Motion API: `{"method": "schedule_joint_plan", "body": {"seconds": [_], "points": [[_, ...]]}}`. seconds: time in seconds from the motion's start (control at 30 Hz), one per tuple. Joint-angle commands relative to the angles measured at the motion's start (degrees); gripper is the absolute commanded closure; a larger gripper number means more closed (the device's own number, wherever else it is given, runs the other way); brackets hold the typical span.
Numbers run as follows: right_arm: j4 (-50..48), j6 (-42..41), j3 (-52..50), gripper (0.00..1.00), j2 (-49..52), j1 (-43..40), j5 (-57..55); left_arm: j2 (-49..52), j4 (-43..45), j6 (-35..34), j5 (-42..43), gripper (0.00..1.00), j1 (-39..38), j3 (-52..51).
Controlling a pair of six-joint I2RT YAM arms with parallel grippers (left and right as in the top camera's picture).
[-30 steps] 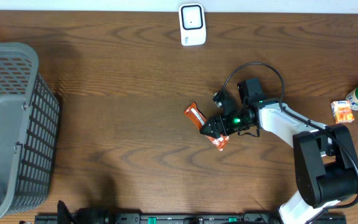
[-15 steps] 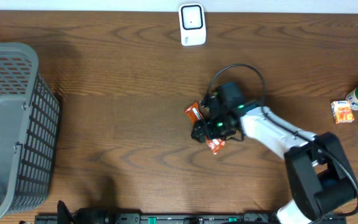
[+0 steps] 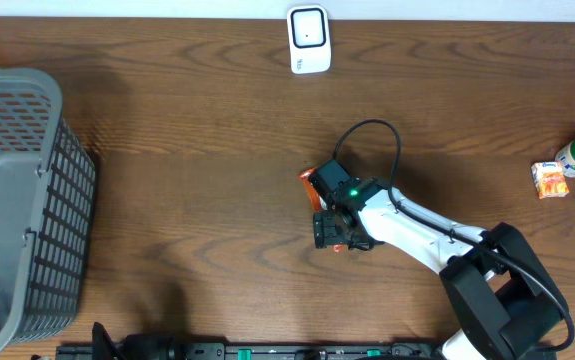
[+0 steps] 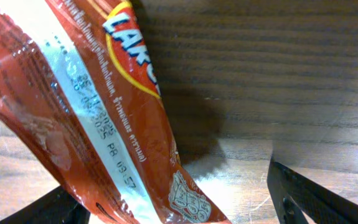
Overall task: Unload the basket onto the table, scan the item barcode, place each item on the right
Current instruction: 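Lift the chocolate bar off the table with the right gripper, then carry the bar to the white scanner and hold its barcode in front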
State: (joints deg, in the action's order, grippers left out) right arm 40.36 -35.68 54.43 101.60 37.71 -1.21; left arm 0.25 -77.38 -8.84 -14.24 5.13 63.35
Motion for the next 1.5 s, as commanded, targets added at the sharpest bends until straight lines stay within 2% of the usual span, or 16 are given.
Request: {"method": "schedule_joint_plan", "body": {"seconds": [0.0,0.1,0.17,0.43,0.5,0.6,0.67,0.7,0.73,0.9,1.07,1.33,1.47], "points": [[-2.8,-1.7,-7.8,0.14,8.1,0.2,8.5,-0.1,0.1,0.0,0.1,0.14,-0.2,0.0],[-9.3,6.5,-7.7,0.12,8.1,0.2,15.2,-0.1,0.1,0.0,0.1,0.15,-0.2,0.0],[-12.9,11.0,-7.7,0.01,8.1,0.2,18.3,-0.1,0.1,0.0,0.1,0.15,-0.2,0.0],[-12.7,12.6,-9.3,0.03,8.2,-1.6,20.0,-0.1,0.1,0.0,0.1,0.15,-0.2,0.0],[-12.8,12.6,-10.8,0.08,8.2,-2.1,20.0,-0.1,0.1,0.0,0.1,0.15,-0.2,0.0],[-13.9,12.6,-13.6,0.30,8.2,-2.7,21.1,-0.1,0.1,0.0,0.1,0.15,-0.2,0.0],[-15.8,12.3,-15.9,0.58,8.1,-3.2,21.8,-0.1,0.1,0.0,0.1,0.15,-0.2,0.0],[-16.9,11.9,-16.7,0.82,8.1,-3.6,22.5,-0.1,0.1,0.0,0.1,0.15,-0.2,0.0],[-17.9,12.0,-17.2,0.99,8.1,-4.0,23.8,-0.1,0.1,0.0,0.1,0.15,-0.2,0.0],[-19.3,11.9,-16.1,0.99,7.8,-6.8,26.0,-0.1,0.1,0.0,0.1,0.15,-0.2,0.0],[-16.5,13.4,-11.7,0.99,3.5,-9.0,25.9,-0.1,0.1,0.0,0.1,0.14,-0.2,0.0],[-11.1,13.8,-8.7,0.99,-17.2,-7.7,23.7,-0.1,0.1,0.0,0.1,0.15,-0.2,0.0],[-7.9,16.5,-8.7,0.99,-29.0,-5.5,21.1,-0.1,0.1,0.0,0.1,0.15,-0.2,0.0]]}}
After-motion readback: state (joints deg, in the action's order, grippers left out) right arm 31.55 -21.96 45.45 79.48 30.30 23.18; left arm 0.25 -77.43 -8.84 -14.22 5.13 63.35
